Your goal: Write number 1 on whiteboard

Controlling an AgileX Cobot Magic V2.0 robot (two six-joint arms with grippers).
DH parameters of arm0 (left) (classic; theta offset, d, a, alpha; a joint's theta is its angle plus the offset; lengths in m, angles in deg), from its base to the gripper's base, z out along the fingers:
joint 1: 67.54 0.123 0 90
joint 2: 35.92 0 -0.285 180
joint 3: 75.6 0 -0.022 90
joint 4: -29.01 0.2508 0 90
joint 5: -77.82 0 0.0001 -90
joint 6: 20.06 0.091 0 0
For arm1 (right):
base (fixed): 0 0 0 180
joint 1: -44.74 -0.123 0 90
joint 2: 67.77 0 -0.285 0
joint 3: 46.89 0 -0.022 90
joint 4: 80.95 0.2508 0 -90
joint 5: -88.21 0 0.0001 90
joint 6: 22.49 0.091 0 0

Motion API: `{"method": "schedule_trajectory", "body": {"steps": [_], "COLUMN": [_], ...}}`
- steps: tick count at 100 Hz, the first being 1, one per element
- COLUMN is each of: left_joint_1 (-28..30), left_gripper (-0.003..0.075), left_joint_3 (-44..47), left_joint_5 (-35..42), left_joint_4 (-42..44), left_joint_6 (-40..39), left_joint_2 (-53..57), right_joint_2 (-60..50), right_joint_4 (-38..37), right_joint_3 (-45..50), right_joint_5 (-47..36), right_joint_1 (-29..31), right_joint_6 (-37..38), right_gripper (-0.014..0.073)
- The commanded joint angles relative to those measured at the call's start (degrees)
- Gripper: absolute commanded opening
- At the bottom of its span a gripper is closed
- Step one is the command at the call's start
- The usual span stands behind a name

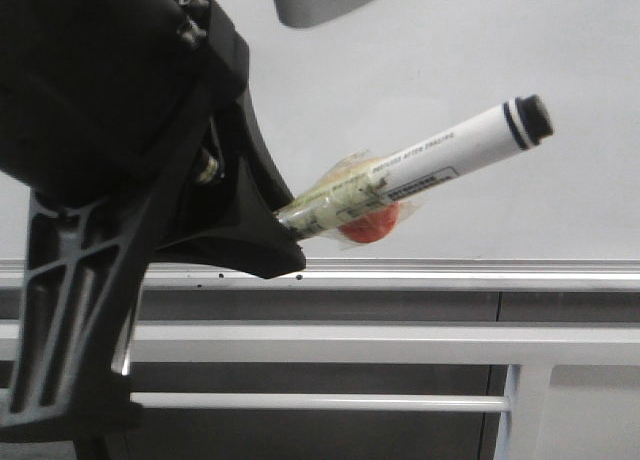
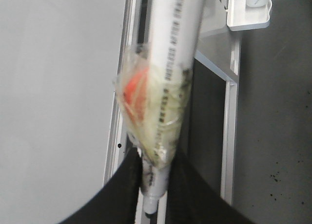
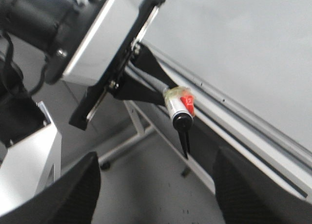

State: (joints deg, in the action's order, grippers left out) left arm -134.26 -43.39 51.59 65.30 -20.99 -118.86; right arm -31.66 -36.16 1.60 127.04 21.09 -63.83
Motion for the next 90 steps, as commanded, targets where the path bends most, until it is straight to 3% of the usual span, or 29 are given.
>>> {"method": "schedule_trajectory", "body": {"steps": [1,33,80,90], "left_joint_1": [-0.52,-0.52,-0.52,-0.52], "left_gripper": [-0.002,-0.002,-0.002,-0.002], "left_joint_3": [-2.24,-5.92,-6.02,-6.02], "left_joint_5": [1.55,2.43,2.84,2.84], "left_joint_4": [1.19,0.9,0.9,0.9], "left_joint_6": [-0.13,-0.13,-0.13,-0.13], "left_joint_2": [1.71,1.71,1.71,1.71], "right_joint_2": [5.31,17.91,22.82,22.82], "right_joint_4": [2.55,2.55,2.55,2.55], "right_joint_3": [-3.92,-8.45,-9.84,-9.84], "right_joint_5": [-1.71,-5.35,-13.42,-13.42], "right_joint_1": [0.0,-3.32,-6.97,-6.97], "right_joint_6": [-3.52,-6.48,-8.22,-8.32], "right_gripper": [0.0447,0.0447,0.0447,0.0386]}}
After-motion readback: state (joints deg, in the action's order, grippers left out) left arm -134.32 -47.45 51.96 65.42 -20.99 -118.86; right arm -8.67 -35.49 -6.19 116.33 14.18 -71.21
